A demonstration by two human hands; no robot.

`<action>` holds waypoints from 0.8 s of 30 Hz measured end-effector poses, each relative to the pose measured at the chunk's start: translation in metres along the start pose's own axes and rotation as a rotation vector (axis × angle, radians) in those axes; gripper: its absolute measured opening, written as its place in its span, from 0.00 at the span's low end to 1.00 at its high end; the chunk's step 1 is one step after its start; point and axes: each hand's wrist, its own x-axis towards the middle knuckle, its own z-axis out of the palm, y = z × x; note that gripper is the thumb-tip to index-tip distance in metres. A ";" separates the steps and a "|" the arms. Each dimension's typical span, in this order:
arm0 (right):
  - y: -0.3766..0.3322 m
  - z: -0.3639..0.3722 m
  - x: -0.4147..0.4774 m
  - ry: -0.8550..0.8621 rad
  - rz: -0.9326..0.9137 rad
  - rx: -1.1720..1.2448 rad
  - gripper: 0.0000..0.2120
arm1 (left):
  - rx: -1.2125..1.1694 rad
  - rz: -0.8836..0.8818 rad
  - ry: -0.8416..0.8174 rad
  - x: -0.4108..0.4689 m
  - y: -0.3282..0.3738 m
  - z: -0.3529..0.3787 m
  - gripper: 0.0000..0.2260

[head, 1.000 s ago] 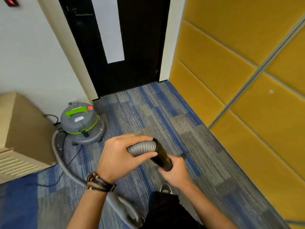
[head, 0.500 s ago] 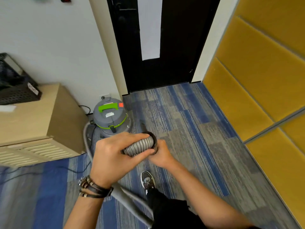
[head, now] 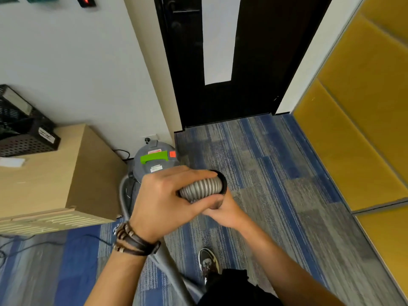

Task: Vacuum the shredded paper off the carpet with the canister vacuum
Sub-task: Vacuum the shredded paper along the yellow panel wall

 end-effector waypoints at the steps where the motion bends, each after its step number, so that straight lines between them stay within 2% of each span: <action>1: -0.005 -0.008 0.005 -0.012 0.012 0.002 0.16 | -0.016 0.017 -0.007 0.013 -0.002 -0.004 0.17; 4: -0.030 -0.036 0.026 -0.114 0.016 -0.021 0.16 | -0.043 0.050 -0.017 0.054 -0.007 -0.021 0.18; 6: -0.050 -0.051 0.043 -0.173 -0.008 -0.031 0.13 | -0.065 0.042 -0.020 0.080 -0.009 -0.033 0.19; 11: -0.089 -0.066 0.080 -0.187 -0.122 -0.003 0.06 | 0.014 0.031 0.011 0.126 -0.020 -0.062 0.18; 13: -0.098 -0.059 0.088 -0.148 -0.155 0.010 0.05 | 0.062 0.014 0.013 0.132 -0.027 -0.075 0.19; 16: -0.099 -0.040 0.097 0.031 -0.176 0.020 0.06 | 0.099 -0.018 0.027 0.130 -0.037 -0.095 0.20; 18: -0.095 -0.026 0.101 0.133 -0.185 0.018 0.11 | 0.098 -0.041 0.033 0.125 -0.042 -0.106 0.19; 21: -0.102 -0.002 0.107 0.110 -0.207 -0.018 0.18 | 0.098 -0.048 0.030 0.116 -0.050 -0.127 0.20; 24: -0.114 0.020 0.114 0.083 -0.238 0.025 0.19 | 0.090 -0.060 0.067 0.107 -0.059 -0.154 0.19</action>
